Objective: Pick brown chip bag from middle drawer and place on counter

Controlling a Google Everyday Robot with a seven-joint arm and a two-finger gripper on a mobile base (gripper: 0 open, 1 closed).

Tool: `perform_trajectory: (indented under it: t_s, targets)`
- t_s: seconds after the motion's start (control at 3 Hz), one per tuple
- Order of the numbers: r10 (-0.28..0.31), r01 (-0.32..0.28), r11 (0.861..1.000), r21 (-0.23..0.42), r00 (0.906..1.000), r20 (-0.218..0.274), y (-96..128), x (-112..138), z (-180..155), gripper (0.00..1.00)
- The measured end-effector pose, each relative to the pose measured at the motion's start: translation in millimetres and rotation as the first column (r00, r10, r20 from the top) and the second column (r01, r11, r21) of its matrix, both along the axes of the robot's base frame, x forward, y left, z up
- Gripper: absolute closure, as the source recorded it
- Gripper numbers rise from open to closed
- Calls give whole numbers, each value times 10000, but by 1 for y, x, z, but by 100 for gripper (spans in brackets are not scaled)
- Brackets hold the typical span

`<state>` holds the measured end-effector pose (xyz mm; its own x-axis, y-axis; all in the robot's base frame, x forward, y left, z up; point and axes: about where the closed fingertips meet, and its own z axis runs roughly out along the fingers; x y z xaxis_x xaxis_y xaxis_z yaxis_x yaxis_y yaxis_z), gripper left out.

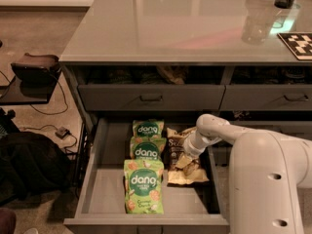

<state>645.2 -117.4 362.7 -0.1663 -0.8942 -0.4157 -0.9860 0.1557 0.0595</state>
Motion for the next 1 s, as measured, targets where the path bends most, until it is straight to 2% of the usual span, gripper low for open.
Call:
perform_trajectory:
  t_s: [0.33, 0.67, 1.0]
  targets:
    - [0, 0, 10000, 0, 10000, 0, 0, 0, 0, 88]
    - [0, 0, 10000, 0, 10000, 1, 0, 0, 8, 100]
    - [-308, 266, 9986, 462, 9953, 916, -8, -5, 51, 100]
